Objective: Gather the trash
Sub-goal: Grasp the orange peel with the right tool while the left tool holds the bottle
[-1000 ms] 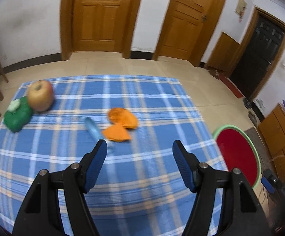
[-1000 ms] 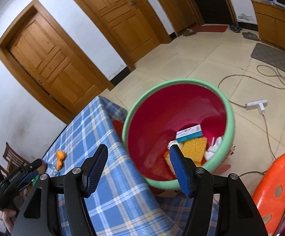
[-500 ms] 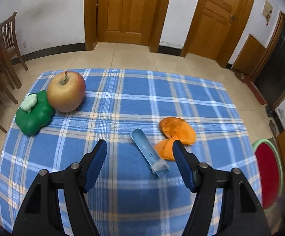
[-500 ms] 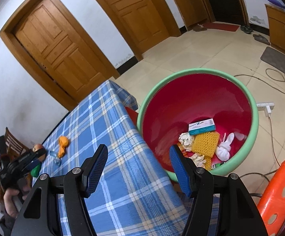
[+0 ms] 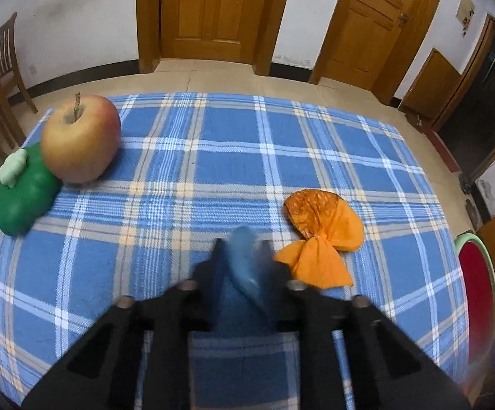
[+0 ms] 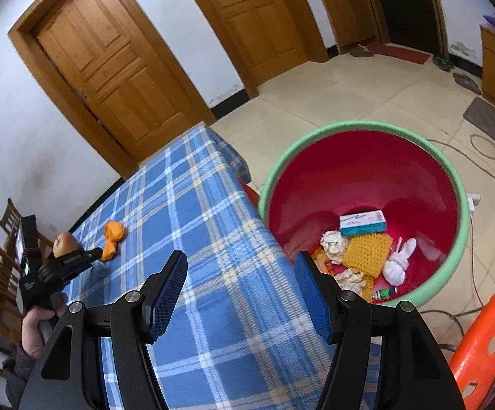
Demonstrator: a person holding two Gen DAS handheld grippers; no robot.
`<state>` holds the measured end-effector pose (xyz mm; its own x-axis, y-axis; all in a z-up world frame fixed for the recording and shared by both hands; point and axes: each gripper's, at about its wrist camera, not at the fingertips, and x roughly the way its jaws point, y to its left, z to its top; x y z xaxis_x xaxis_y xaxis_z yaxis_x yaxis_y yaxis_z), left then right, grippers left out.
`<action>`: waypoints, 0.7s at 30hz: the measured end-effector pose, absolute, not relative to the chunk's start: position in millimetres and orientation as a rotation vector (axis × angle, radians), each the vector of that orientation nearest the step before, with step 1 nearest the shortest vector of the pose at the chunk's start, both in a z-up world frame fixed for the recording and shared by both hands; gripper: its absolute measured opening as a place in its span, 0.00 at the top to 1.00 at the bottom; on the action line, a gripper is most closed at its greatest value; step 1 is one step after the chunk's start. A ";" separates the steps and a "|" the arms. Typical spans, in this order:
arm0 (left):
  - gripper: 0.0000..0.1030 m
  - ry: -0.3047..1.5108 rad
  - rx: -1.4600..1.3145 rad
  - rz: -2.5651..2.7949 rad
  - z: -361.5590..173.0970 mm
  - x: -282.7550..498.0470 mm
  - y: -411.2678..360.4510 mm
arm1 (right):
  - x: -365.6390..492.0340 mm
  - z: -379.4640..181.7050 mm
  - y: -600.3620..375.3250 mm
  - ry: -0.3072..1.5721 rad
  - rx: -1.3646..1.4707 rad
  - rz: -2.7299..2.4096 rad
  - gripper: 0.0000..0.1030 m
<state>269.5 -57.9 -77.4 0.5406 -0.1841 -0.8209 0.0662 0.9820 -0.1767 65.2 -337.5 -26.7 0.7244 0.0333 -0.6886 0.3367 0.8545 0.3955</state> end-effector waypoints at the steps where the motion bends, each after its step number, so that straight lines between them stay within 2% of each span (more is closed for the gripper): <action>1: 0.87 0.988 -0.140 -0.155 -76.8 268.4 -55.9 | 68.5 -24.8 -333.1 0.751 0.520 -0.167 0.35; 13: 0.89 0.909 -0.159 -0.162 -52.5 249.7 -8.7 | 119.7 -14.9 -263.7 0.773 0.408 -0.005 0.35; 21: 0.89 0.895 -0.205 -0.121 -58.3 249.1 25.4 | 171.4 -27.5 -210.2 0.824 0.343 0.078 0.35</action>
